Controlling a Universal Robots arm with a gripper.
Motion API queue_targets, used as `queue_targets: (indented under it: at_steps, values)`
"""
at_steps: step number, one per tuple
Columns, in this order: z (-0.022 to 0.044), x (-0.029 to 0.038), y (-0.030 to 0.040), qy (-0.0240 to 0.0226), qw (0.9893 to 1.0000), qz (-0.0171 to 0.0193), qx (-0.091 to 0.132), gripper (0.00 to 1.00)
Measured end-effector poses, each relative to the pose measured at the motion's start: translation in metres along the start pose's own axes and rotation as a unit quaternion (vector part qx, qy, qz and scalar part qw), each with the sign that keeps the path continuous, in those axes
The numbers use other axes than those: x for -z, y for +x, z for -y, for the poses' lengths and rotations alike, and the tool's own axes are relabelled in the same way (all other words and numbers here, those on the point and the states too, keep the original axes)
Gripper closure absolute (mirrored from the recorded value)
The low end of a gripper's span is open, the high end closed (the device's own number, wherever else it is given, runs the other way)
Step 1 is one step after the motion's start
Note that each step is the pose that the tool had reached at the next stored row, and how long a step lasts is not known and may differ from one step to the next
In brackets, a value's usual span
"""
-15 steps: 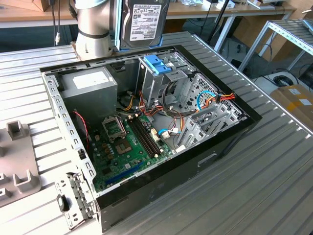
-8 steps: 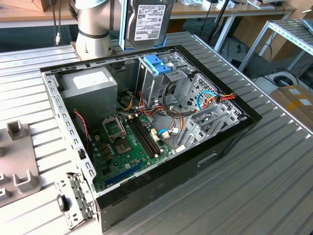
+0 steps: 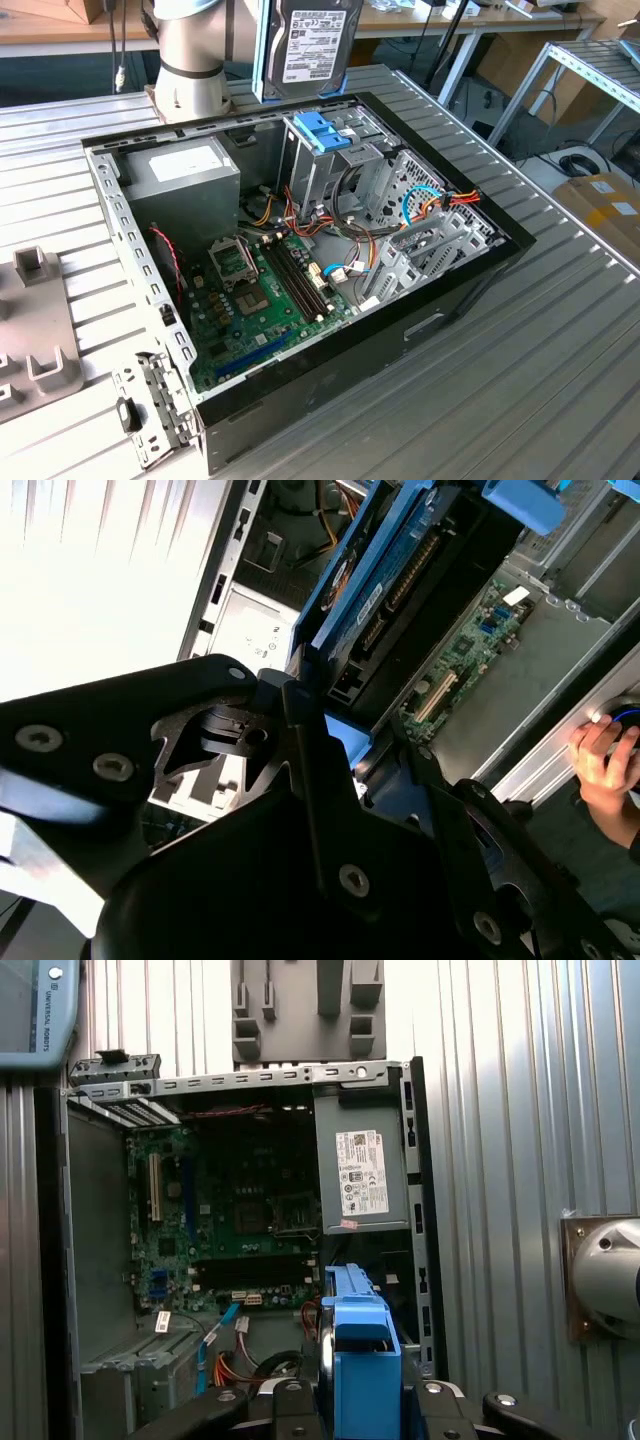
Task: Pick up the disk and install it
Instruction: 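Pick up the disk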
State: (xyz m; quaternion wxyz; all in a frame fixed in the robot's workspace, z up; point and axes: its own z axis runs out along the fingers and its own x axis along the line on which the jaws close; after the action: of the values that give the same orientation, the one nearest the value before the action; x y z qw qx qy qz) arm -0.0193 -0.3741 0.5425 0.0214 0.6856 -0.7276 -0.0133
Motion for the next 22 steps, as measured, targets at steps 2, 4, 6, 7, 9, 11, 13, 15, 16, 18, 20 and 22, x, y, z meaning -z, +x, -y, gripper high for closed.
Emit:
queue_targets:
  at_steps: [2,4,6,7,9,11,13,15,16,18,20,22]
  values:
    - [0.0021,0.0000,-0.0001,0.0000,1.0000,-0.0002,0.000,0.63]
    - [0.0050,-0.0001,-0.0003,0.0000,1.0000,-0.0004,0.000,0.63]
    - [0.0072,-0.0002,-0.0004,0.0000,1.0000,-0.0007,0.000,0.63]
    - [0.0084,-0.0002,-0.0005,0.0001,1.0000,-0.0007,0.000,0.63]
    - [0.0114,-0.0002,-0.0007,0.0000,1.0000,-0.0010,0.000,0.63]
    - [0.0138,-0.0002,-0.0008,0.0001,1.0000,-0.0012,0.000,0.63]
    - [0.0159,-0.0003,-0.0010,0.0001,1.0000,-0.0012,0.000,0.63]
    - [0.0173,-0.0003,-0.0010,0.0001,1.0000,-0.0012,0.000,0.63]
    - [0.0177,-0.0003,-0.0008,0.0000,1.0000,-0.0013,0.000,0.63]
    - [0.0182,-0.0004,0.0014,0.0001,1.0000,-0.0012,0.000,0.63]
    - [0.0185,-0.0004,0.0030,0.0001,1.0000,-0.0012,0.000,0.63]
    - [0.0189,-0.0004,0.0050,0.0001,1.0000,-0.0011,0.000,0.63]
